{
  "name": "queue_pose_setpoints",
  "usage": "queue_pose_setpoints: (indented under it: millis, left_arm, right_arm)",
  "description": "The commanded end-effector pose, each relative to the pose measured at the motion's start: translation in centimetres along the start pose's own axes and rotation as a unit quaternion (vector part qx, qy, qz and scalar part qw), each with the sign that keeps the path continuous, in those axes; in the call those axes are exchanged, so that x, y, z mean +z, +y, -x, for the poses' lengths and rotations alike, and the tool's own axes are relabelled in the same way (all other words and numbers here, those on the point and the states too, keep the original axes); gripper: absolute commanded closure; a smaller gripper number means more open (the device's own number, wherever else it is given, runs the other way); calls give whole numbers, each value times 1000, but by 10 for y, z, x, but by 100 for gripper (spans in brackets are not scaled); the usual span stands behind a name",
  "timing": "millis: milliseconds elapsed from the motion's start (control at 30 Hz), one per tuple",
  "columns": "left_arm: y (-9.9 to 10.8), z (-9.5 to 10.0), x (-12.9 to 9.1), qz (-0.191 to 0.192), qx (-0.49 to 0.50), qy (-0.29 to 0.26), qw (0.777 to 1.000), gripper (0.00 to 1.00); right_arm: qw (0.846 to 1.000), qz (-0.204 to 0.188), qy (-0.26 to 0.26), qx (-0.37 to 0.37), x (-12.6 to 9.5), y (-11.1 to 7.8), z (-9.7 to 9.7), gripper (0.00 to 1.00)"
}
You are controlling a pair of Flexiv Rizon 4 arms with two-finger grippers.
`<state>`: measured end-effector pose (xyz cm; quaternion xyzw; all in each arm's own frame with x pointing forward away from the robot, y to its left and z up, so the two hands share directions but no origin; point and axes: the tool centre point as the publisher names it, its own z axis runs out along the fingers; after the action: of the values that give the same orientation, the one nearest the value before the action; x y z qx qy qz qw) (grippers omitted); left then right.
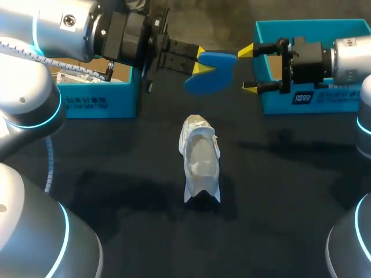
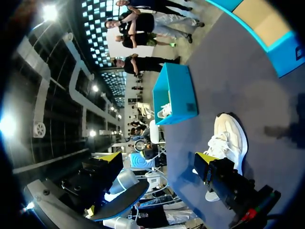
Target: Take the shoe out of the shoebox, open the shoe tongue, remove and reinsert the insole, then place the shoe into the shoebox
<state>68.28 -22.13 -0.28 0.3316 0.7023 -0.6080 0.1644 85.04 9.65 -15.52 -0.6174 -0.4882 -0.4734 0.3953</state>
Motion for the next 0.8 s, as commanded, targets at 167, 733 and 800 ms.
queue_pose_setpoints:
  millis: [167,733,800]
  left_arm:
    - [21,-10,2,23,109,-22,994,100]
    - [68,-48,11,69,398,-13,915,100]
    - [71,-50,11,73,423,-20,903,100]
  right_arm:
    - [999,20,-12,26,3,-17,-10,0]
    - [999,12,16,48,3,-63,-39,0]
    - [999,11,19,46,4,-67,-42,0]
